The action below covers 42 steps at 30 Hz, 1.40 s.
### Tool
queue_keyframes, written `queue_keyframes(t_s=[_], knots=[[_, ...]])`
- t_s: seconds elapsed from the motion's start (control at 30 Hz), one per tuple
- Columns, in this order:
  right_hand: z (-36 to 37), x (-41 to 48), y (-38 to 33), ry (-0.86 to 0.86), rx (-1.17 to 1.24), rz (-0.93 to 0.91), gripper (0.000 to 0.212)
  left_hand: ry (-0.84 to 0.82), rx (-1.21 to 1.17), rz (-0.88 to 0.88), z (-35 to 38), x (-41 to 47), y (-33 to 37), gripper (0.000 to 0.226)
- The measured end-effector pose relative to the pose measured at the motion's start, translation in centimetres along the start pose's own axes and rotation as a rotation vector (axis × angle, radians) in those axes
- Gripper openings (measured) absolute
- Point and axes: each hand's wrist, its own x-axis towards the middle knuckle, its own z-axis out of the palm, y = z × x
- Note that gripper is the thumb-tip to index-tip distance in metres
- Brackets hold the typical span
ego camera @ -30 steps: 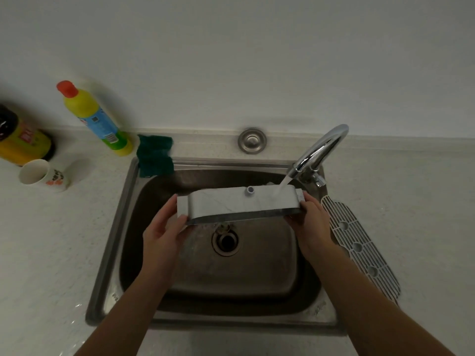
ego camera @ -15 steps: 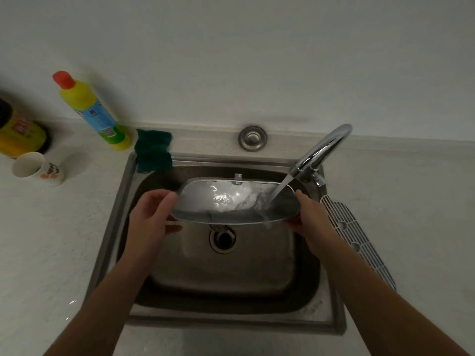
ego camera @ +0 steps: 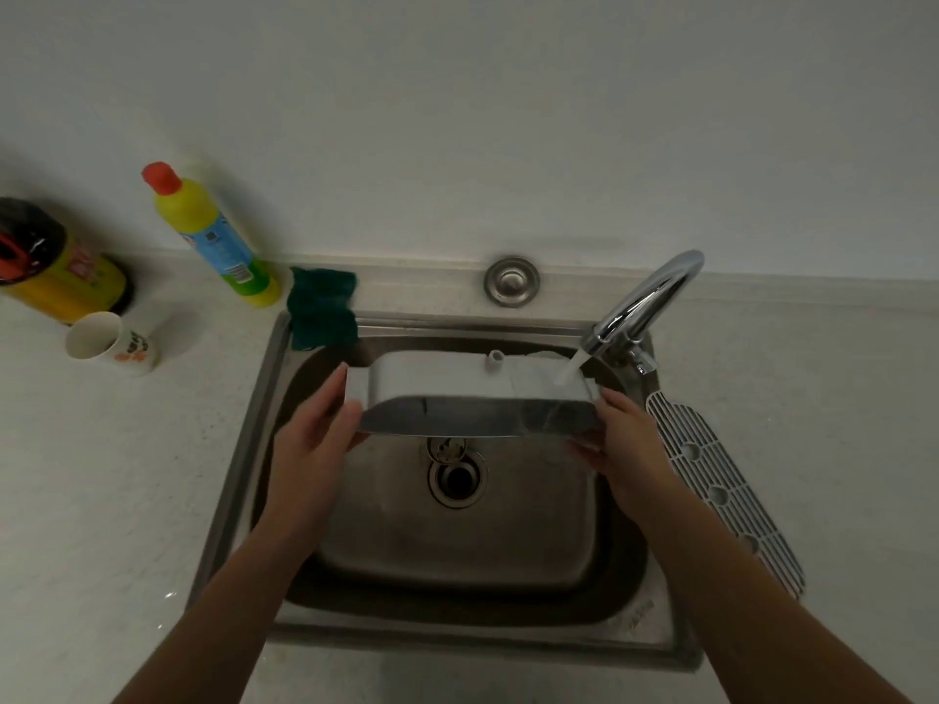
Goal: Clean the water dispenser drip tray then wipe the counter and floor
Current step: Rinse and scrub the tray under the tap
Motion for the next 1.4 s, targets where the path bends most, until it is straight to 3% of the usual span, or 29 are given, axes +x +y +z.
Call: queue_keyframes(t_s=[0.07, 0.17, 0.33, 0.43, 0.53, 0.63, 0.83, 0.93, 1.03, 1.1, 1.2, 1.4], knots=[[-0.7, -0.7, 0.2, 0.063, -0.047, -0.131, 0.030, -0.002, -0.073, -0.094, 0.6, -0.2, -2.0, 0.046], [-1.6, -1.9, 0.3, 0.150, -0.182, -0.332, 0.029, -0.018, -0.153, -0.191, 2.4, -0.2, -4.2, 0.041], [-2.6, -3.2, 0.5, 0.243, -0.324, -0.494, 0.037, 0.041, -0.319, -0.360, 5.8, 0.4, -5.3, 0.034], [-3.2, -3.4, 1.1, 0.308, -0.290, -0.485, 0.040, -0.012, -0.342, -0.370, 6.5, 0.7, -4.8, 0.040], [-3.8, -3.9, 1.9, 0.303, -0.221, -0.449, 0.039, 0.035, -0.257, -0.301, 6.4, 1.1, -3.2, 0.045], [-4.1, -3.9, 2.4, 0.282, 0.045, -0.328, 0.042, 0.018, -0.216, -0.189, 5.9, 1.1, -1.3, 0.050], [-3.8, -2.2, 2.1, 0.279, 0.300, -0.223, 0.024, 0.016, -0.286, -0.027, 4.3, -0.1, 0.3, 0.031], [-2.5, -1.9, 1.3, 0.342, 0.096, -0.254, 0.010, 0.120, -0.372, -0.118, 4.3, -0.4, -0.8, 0.014], [-1.2, -2.1, 0.3, 0.353, 0.011, -0.351, 0.016, 0.202, -0.396, -0.225, 4.5, -0.2, -2.5, 0.019], [-0.8, -2.6, -0.7, 0.359, -0.017, -0.433, 0.023, 0.158, -0.505, -0.371, 4.5, 0.4, -3.4, 0.030], [-0.5, -3.2, -2.1, 0.309, -0.013, -0.518, 0.032, 0.025, -0.586, -0.561, 4.8, 1.2, -4.4, 0.028], [-0.5, -4.9, -2.0, 0.186, -0.048, -0.666, 0.036, -0.069, -0.575, -0.587, 6.5, 1.9, -4.9, 0.037]])
